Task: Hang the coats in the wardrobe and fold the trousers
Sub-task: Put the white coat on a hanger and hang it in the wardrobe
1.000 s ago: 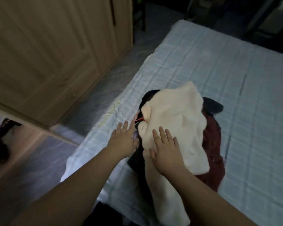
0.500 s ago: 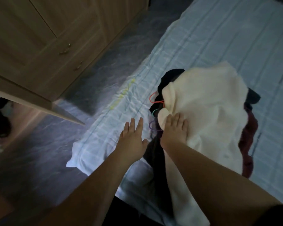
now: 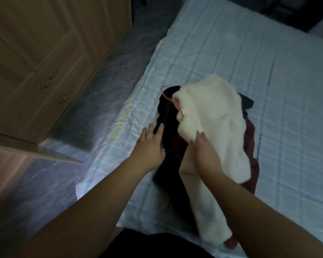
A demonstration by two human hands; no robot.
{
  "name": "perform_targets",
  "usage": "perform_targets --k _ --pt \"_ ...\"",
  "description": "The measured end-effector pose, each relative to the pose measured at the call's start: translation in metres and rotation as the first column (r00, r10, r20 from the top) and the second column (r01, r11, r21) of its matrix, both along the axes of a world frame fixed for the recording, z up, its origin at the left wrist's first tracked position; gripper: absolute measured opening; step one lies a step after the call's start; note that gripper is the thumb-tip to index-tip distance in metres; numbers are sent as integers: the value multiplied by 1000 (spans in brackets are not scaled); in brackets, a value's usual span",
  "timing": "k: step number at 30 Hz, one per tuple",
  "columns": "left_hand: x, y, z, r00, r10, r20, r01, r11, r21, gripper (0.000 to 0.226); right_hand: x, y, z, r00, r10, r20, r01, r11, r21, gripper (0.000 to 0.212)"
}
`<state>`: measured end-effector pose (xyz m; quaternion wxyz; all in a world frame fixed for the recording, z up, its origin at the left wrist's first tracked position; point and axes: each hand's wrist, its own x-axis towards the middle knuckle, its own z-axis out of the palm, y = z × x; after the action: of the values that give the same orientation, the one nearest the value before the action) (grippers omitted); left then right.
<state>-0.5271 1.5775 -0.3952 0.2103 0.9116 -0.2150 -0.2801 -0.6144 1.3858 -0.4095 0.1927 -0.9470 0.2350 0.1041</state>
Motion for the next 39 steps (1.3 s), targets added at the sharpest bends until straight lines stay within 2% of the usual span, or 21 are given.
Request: perform_targets --k 2,4,12,18,21,25,27,31,36,39 --pt "4 -9 15 1000 -22 13 22 1000 -5 86 -11 -8 22 980 -165 108 146 976 161 48" --pt "7 -20 33 999 -36 24 36 999 -15 87 -21 -16 46 942 -271 196 219 942 253 46" --pt "17 -92 145 961 -117 251 137 988 -66 91 -73 -97 144 853 -354 384 185 892 412 44" --pt "-5 -178 247 851 -156 501 272 948 -167 92 -126 -183 229 795 -315 519 106 914 392 51" --pt "-17 -219 287 784 -193 590 336 931 -142 95 -160 -220 263 765 -307 566 81 918 387 55" --pt "-40 -267 328 677 -291 676 444 894 -59 99 -206 -256 295 710 -311 632 48 916 397 47" --pt "-52 -286 337 676 -310 668 488 868 -90 95 -226 -272 303 703 -316 637 47 915 401 46" --pt "-66 -307 339 705 -362 610 568 803 -180 69 -259 -298 307 737 -297 607 71 928 367 45" --pt "-87 -319 335 739 -344 579 586 753 -300 53 -280 -330 316 819 -229 526 150 970 190 37" --pt "-102 -331 345 722 -315 616 606 717 -344 37 -284 -338 328 691 -254 677 131 965 228 57"
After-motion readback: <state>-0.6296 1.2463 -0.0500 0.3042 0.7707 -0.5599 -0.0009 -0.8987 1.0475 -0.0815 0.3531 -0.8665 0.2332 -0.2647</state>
